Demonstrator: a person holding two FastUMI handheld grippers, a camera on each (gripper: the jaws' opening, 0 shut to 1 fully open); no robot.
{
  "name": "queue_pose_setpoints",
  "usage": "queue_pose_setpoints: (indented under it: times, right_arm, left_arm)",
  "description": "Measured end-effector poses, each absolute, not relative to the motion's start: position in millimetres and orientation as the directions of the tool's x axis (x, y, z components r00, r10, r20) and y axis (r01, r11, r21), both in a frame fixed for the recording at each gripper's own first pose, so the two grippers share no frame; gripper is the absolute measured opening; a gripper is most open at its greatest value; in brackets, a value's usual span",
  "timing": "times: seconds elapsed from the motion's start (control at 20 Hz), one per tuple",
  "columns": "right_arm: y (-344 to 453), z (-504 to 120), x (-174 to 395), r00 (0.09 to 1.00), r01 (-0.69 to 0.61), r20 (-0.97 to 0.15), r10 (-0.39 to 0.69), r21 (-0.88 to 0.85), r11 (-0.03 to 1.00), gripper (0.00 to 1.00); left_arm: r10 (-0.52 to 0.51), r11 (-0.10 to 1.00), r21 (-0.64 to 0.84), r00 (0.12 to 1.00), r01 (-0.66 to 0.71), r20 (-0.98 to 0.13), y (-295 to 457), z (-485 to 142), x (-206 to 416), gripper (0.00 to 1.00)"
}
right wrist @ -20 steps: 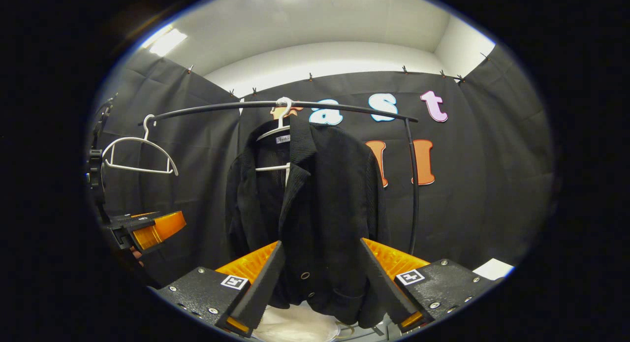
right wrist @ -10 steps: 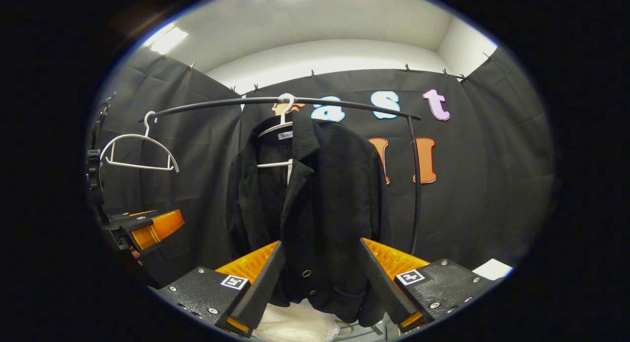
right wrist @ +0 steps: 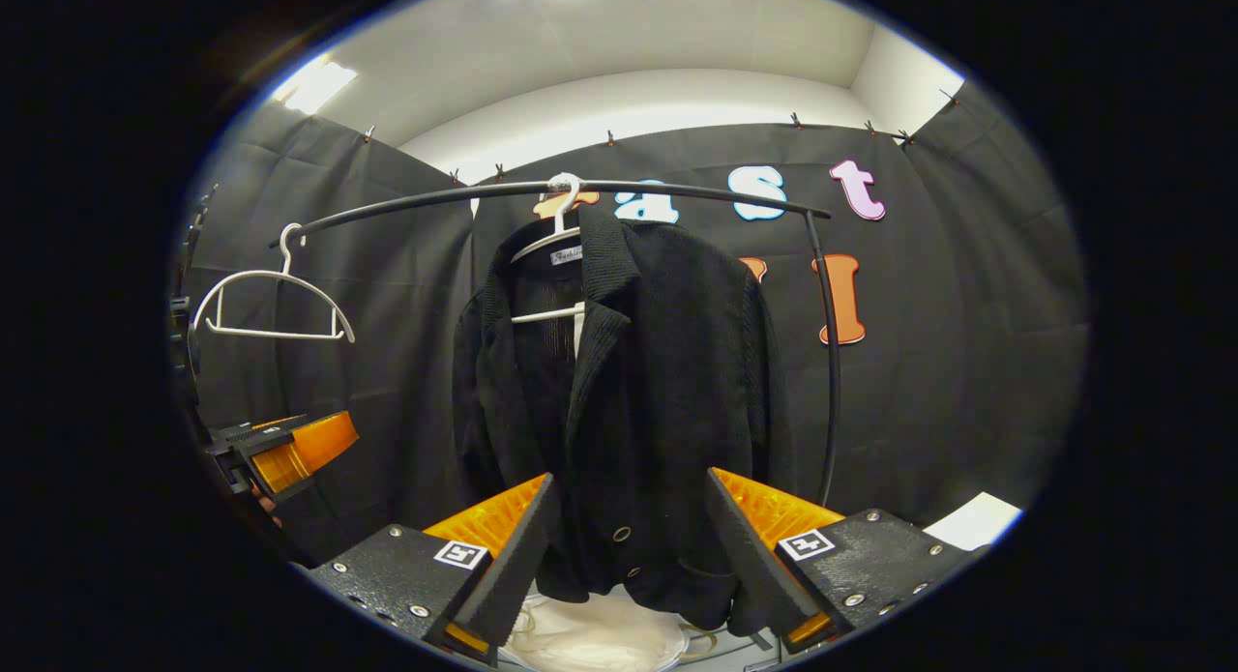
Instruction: Grasp the clothes on the hanger with both hands and then place them into the laundry hamper below.
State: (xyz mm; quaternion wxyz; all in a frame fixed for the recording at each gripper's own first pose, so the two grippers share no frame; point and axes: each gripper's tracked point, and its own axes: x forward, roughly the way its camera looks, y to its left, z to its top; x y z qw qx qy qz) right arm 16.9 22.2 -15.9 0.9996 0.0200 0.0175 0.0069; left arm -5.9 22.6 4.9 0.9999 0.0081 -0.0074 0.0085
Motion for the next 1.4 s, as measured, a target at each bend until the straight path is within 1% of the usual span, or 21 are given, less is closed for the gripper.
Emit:
queue_pose_setpoints:
  times: [0.1,0.15,0.3,0.35,0.45,0.6,0.65,0.7,0.75,0.8,0.85,0.9,0.95,1.0,1.1,1.25,1.3,1.35,1.4]
  right_arm:
    - [30,-18,25,0.999,-0.017,-0.037,0.019,0.035,0.999,0.88]
    - [32,-21,33,0.999,-0.010,-0.042,0.011,0.024,1.000,0.94]
    - [39,-35,59,0.998,0.014,-0.062,-0.014,0.006,1.000,0.94]
    - [42,-41,68,0.997,0.024,-0.073,-0.023,0.006,1.000,0.94]
    - [46,-55,84,0.995,0.041,-0.096,-0.040,0.010,0.999,0.94]
    - [43,-63,106,0.993,0.074,-0.097,-0.074,0.000,0.997,0.94]
    - [41,-66,112,0.991,0.082,-0.101,-0.082,-0.001,0.997,0.94]
    - [40,-68,119,0.991,0.082,-0.106,-0.081,0.005,0.997,0.83]
    - [38,-72,126,0.991,0.077,-0.110,-0.075,0.013,0.997,1.00]
    - [38,-75,133,0.991,0.069,-0.116,-0.066,0.022,0.997,1.00]
    - [36,-79,141,0.991,0.059,-0.122,-0.055,0.026,0.998,0.96]
    - [34,-84,147,0.990,0.051,-0.130,-0.047,0.028,0.998,0.89]
    - [30,-88,152,0.990,0.046,-0.135,-0.043,0.025,0.999,0.82]
    - [25,-91,158,0.990,0.047,-0.137,-0.044,0.020,0.999,0.75]
    - [16,-93,162,0.989,0.044,-0.141,-0.041,0.023,0.999,0.55]
    - [7,-90,162,0.991,0.027,-0.134,-0.018,0.071,0.997,0.13]
    - [5,-89,160,0.991,0.020,-0.130,-0.010,0.078,0.997,0.22]
    - [1,-89,156,0.991,0.017,-0.135,-0.008,0.070,0.997,0.08]
    - [0,-87,151,0.990,0.009,-0.138,-0.001,0.058,0.998,0.06]
  left_arm:
    - [0.011,1.000,0.017,1.000,-0.011,0.006,28,4,-6,0.97]
    - [0.008,1.000,0.012,1.000,-0.008,0.003,30,5,-6,0.96]
    - [-0.019,0.999,-0.028,1.000,0.020,0.007,34,9,-3,0.97]
    - [-0.031,0.999,-0.032,1.000,0.031,0.004,35,8,-3,0.93]
    - [-0.045,0.999,-0.015,0.999,0.045,0.002,39,7,-2,0.93]
    - [-0.031,0.999,-0.006,0.999,0.031,-0.011,43,3,-1,0.93]
    - [-0.021,1.000,-0.012,1.000,0.021,-0.017,43,1,-1,0.97]
    - [-0.009,1.000,-0.014,1.000,0.009,-0.020,43,-1,0,0.97]
    - [0.012,1.000,-0.013,1.000,-0.012,-0.016,44,0,2,0.97]
    - [0.038,0.999,-0.009,0.999,-0.038,-0.014,44,-1,3,0.96]
    - [0.065,0.998,-0.004,0.998,-0.066,-0.018,44,-2,5,0.92]
    - [0.087,0.996,0.002,0.996,-0.087,-0.024,42,-4,6,0.92]
    - [0.104,0.995,0.005,0.994,-0.104,-0.021,39,-4,7,0.97]
    - [0.119,0.993,0.003,0.993,-0.119,-0.013,36,-3,8,0.96]
    - [0.139,0.990,-0.016,0.990,-0.139,-0.007,27,-4,10,0.94]
    - [0.141,0.990,-0.012,0.990,-0.140,0.011,14,-5,18,0.93]
    - [0.125,0.992,-0.013,0.992,-0.124,0.016,8,-5,24,0.97]
    - [0.095,0.995,-0.020,0.995,-0.095,0.010,-1,-8,31,0.93]
    - [0.053,0.998,-0.029,0.999,-0.053,-0.001,-11,-12,41,0.94]
